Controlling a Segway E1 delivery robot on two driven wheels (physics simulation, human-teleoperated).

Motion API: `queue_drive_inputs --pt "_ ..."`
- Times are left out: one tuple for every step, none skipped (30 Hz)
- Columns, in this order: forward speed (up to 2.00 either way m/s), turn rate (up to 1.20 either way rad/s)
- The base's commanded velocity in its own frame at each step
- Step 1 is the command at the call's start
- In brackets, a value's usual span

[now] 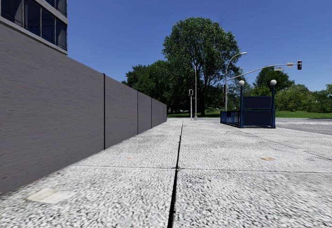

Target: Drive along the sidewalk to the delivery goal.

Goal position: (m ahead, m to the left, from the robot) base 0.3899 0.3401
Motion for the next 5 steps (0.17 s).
queue_drive_inputs --pt "0.00 0.00" --pt "0.00 0.00" --pt "0.00 0.00" --pt "0.00 0.00" --pt "0.00 0.00"
